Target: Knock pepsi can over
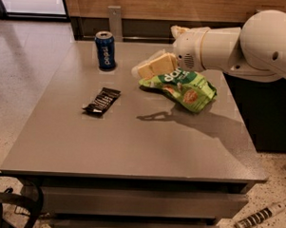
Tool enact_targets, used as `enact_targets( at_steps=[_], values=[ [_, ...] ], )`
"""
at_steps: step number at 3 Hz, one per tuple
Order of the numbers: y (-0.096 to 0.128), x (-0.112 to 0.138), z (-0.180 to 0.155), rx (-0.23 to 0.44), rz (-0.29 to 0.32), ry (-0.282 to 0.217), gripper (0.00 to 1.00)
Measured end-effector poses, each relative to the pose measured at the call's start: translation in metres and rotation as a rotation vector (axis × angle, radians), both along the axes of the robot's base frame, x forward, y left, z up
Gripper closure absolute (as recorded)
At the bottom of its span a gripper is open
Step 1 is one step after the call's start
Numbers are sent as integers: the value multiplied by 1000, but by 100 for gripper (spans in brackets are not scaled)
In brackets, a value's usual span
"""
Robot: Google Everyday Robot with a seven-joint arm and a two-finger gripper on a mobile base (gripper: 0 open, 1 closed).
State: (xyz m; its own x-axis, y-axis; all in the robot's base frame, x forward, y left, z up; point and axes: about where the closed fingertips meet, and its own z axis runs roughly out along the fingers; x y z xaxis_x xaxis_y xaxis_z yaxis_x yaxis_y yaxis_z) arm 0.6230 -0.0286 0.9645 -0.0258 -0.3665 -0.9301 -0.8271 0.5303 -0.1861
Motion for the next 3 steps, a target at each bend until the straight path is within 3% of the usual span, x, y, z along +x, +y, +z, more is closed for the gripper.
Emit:
enact_targets(
  at_steps=[1, 2, 3],
  values=[
    [0, 0, 0, 0, 0, 0, 0],
    [2, 25, -7, 18, -21, 5, 0],
    [10, 80, -16, 30, -81, -20, 0]
  ],
)
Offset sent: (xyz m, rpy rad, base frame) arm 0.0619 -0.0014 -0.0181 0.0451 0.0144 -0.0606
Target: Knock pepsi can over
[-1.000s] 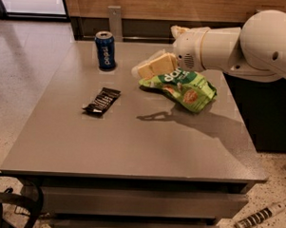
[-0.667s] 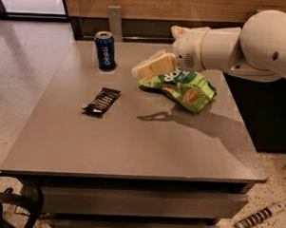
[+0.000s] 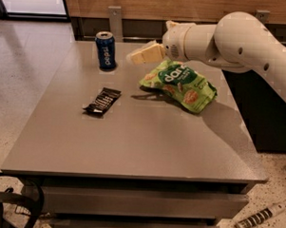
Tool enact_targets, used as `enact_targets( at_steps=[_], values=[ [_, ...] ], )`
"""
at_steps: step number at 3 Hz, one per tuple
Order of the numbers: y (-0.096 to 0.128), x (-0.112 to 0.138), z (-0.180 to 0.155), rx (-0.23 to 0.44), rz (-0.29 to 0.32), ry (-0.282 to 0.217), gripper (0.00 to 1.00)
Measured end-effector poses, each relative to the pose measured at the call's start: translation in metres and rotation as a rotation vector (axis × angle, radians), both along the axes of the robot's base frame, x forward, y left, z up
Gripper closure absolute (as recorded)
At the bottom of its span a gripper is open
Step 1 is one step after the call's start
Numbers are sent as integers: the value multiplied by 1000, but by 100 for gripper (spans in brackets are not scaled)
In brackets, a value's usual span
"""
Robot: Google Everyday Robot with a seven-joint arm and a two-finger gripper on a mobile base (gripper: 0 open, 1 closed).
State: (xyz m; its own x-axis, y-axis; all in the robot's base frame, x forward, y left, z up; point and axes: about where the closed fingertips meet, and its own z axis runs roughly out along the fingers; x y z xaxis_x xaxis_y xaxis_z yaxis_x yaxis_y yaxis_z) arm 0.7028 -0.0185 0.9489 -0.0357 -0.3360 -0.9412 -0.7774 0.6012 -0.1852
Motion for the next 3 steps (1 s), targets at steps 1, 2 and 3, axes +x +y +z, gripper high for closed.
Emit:
enact_targets(
  at_steps=[1, 2, 3],
  values=[
    [11, 33, -5, 24, -24, -33, 0],
    [36, 61, -8, 79, 10, -68, 0],
    [68, 84, -12, 156, 75, -91, 0]
  ],
)
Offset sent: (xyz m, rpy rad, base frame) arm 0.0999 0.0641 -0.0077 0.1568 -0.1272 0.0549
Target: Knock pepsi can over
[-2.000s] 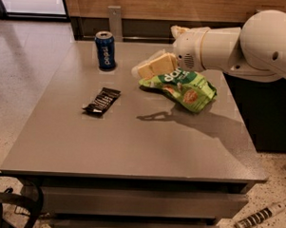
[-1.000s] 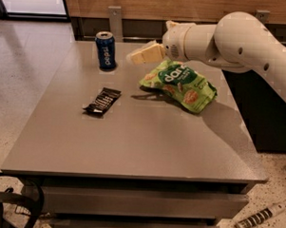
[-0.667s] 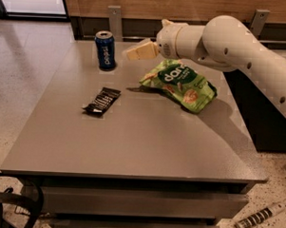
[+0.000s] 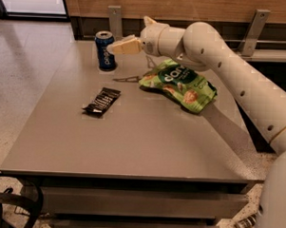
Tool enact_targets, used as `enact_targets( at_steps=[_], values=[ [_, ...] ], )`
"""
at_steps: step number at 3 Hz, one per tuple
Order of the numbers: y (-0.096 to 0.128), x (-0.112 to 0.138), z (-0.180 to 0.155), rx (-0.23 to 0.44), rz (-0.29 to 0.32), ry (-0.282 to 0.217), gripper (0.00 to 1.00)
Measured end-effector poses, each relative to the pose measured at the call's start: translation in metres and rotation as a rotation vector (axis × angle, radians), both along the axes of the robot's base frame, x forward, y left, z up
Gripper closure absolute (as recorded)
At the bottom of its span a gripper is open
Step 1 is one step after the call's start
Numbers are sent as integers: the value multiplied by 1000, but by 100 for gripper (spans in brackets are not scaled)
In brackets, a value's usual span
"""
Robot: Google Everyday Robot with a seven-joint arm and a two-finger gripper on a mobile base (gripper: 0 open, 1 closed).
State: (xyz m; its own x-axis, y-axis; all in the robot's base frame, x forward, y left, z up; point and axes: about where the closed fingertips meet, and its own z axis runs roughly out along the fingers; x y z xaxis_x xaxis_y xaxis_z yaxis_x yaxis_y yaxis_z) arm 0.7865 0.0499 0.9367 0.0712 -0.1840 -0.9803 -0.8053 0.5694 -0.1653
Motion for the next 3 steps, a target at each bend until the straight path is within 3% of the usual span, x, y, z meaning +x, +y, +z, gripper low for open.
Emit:
enact_targets(
  at_steps=[1, 3],
  values=[
    [23, 11, -8, 48, 61, 8, 0],
    [41, 7, -34, 47, 112, 104, 0]
  ],
)
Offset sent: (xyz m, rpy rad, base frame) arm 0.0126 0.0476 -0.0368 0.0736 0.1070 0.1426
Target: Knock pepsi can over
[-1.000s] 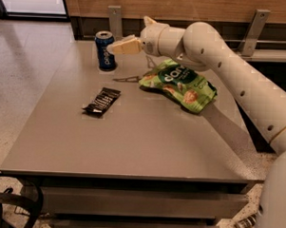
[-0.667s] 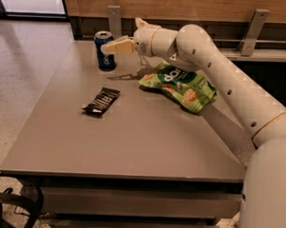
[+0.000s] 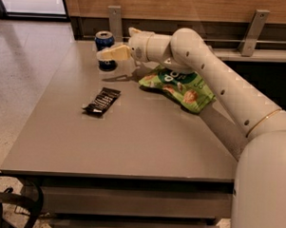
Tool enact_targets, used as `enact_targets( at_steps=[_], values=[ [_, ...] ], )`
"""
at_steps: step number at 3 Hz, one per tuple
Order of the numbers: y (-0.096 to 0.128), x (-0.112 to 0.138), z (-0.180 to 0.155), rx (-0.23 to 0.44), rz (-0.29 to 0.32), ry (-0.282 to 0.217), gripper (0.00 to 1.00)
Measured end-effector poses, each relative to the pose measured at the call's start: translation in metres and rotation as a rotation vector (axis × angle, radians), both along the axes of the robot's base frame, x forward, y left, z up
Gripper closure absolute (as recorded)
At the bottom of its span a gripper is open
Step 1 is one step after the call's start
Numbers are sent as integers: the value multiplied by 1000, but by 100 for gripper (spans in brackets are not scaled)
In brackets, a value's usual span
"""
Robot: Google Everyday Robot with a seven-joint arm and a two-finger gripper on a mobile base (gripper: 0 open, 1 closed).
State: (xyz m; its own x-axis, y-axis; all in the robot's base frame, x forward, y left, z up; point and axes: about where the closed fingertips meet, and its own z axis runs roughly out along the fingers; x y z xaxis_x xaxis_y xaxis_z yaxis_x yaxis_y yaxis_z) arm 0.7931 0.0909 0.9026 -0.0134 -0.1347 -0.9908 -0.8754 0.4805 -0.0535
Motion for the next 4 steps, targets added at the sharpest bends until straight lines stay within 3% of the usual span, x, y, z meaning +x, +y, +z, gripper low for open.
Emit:
enact_targets(
  at_steps=[1, 2, 3, 4],
  values=[
    [4, -9, -13, -13, 0, 41, 13],
    [12, -12, -18, 6, -13, 50, 38],
    [25, -4, -8, 29, -25, 8, 68],
    [32, 2, 0, 36, -35, -20, 91]
  ],
)
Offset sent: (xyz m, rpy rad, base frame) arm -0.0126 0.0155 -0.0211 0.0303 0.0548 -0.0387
